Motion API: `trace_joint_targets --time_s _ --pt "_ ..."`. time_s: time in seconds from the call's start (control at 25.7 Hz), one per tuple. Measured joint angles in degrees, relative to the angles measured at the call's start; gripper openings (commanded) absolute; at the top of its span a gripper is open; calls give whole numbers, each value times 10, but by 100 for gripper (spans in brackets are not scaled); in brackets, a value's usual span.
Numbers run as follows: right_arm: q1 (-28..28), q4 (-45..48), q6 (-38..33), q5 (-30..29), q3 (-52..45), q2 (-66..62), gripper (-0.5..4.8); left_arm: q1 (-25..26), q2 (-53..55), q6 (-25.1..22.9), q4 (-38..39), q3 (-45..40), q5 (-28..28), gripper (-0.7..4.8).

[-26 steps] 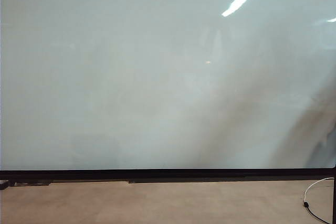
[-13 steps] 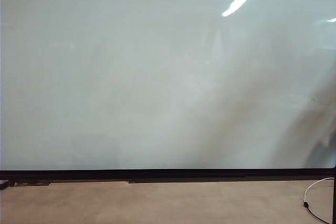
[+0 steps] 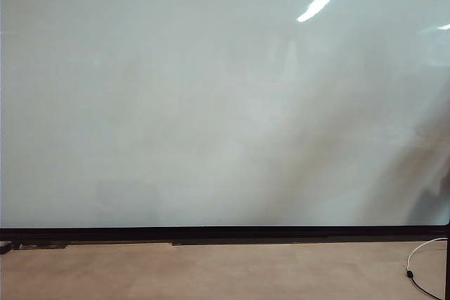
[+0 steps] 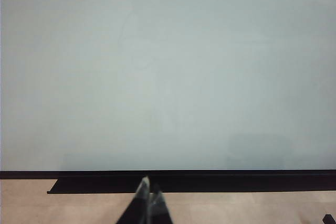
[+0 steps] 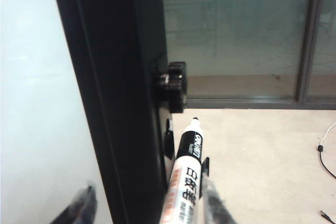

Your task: Pick up the pen on the shelf to the right of the whiteboard and draw a check mark.

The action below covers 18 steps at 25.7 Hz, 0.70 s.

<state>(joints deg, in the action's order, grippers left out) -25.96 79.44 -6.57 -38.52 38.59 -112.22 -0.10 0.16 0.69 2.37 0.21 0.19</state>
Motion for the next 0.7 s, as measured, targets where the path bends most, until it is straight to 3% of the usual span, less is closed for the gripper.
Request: trace_joint_targets --time_s 0.7 --pt "0 -8 2 29 1 0 196 0 0 0 0 0 0 -4"
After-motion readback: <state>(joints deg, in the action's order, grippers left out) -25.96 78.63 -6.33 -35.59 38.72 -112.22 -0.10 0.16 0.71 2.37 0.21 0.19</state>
